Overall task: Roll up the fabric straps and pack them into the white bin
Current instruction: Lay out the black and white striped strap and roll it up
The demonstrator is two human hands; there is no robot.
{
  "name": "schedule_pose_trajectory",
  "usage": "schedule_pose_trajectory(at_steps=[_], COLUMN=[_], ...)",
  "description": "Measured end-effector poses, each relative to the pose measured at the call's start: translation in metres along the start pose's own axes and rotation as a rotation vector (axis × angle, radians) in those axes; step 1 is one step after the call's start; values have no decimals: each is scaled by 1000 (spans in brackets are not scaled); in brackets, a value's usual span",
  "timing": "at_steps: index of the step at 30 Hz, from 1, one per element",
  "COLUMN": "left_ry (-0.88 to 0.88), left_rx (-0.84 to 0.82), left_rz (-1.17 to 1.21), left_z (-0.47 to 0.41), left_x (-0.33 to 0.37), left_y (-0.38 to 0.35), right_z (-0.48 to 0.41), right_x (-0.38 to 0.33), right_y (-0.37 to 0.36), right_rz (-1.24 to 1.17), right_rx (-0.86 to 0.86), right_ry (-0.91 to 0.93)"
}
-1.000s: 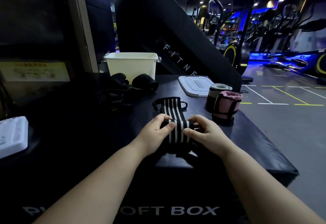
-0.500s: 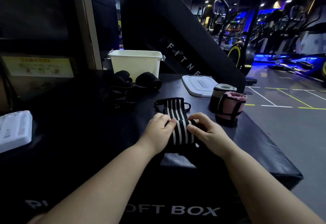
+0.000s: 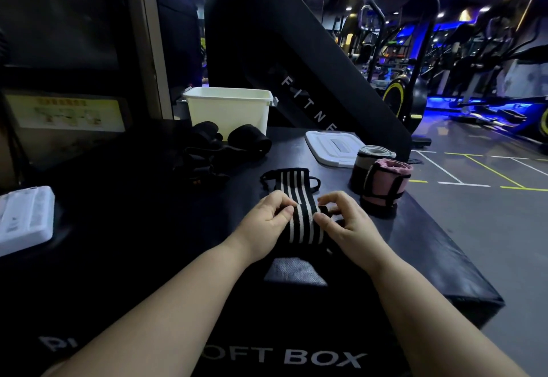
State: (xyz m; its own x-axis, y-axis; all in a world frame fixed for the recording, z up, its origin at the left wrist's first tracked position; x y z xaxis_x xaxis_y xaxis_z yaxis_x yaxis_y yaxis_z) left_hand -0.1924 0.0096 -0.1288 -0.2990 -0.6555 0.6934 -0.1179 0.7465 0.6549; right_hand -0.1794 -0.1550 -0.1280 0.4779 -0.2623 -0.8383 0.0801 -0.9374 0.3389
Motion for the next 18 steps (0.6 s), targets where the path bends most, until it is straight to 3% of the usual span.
schedule_pose_trajectory(at_steps=[8, 18], left_ry=[41, 30], left_rx=[8, -74], left_rz=[-22, -118], left_z=[-3, -2], left_x=[-1, -4], left_y=[0, -3], right_z=[1, -5], right_x=[5, 6], right_y=[-3, -1], right_rz=[-90, 22], right_rx=[-129, -119], right_ry=[-69, -20])
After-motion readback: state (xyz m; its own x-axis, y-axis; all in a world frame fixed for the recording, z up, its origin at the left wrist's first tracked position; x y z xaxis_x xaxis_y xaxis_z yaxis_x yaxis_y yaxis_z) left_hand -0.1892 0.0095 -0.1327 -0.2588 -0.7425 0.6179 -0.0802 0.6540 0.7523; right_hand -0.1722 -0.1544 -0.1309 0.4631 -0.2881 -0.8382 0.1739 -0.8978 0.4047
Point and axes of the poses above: each hand's wrist, its own z-axis away from the middle knuckle, its own y-axis out of the back of the hand, x = y × z, the point moved 8 cm from there along -z, towards the middle knuckle, and after that the axes turned 14 degrees about -z, right-handed, at the moved point
